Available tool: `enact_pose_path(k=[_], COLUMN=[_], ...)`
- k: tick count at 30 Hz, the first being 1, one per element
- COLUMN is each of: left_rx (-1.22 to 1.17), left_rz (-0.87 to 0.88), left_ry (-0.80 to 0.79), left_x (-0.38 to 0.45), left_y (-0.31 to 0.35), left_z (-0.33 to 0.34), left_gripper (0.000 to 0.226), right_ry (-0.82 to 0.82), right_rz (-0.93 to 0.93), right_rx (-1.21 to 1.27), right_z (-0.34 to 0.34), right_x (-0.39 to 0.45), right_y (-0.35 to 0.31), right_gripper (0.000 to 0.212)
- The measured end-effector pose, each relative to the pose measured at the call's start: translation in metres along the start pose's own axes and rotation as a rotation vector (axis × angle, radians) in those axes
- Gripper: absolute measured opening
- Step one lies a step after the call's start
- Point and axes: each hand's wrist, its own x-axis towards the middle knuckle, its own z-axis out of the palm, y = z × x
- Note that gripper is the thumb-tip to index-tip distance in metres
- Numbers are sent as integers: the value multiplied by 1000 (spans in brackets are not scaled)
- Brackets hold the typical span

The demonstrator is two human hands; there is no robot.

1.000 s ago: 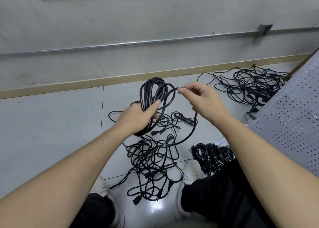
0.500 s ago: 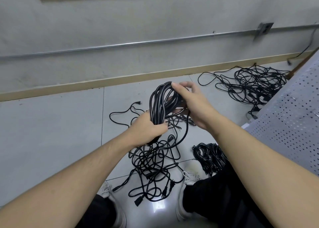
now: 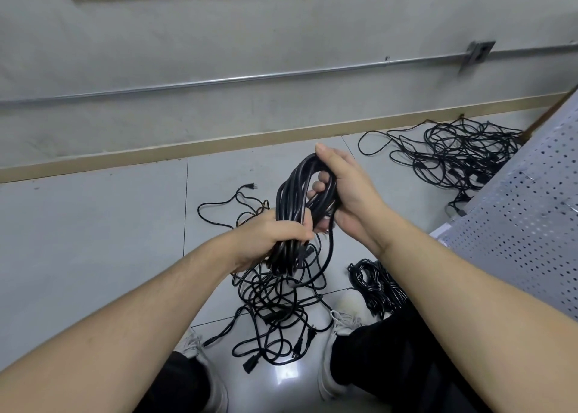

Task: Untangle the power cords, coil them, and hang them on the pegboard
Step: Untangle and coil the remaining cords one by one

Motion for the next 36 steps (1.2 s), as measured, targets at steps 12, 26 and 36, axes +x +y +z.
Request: enact_pose_path(k=[12, 26, 36], left_rx=[-302, -570, -212], left_rz=[38, 307, 204], left_ry=[229, 889, 1241], left_x=[8, 0, -14], left_y=[-6, 16, 17], left_z=[5, -54, -80], left_gripper=[16, 24, 14], right_ry=[-67, -658, -572], right_rz=[118, 305, 103], right_rx=[-104, -931, -1452], right_z=[-6, -4, -16], right_x=[6, -12, -7], right_y=[15, 40, 19], right_gripper=[50, 7, 34])
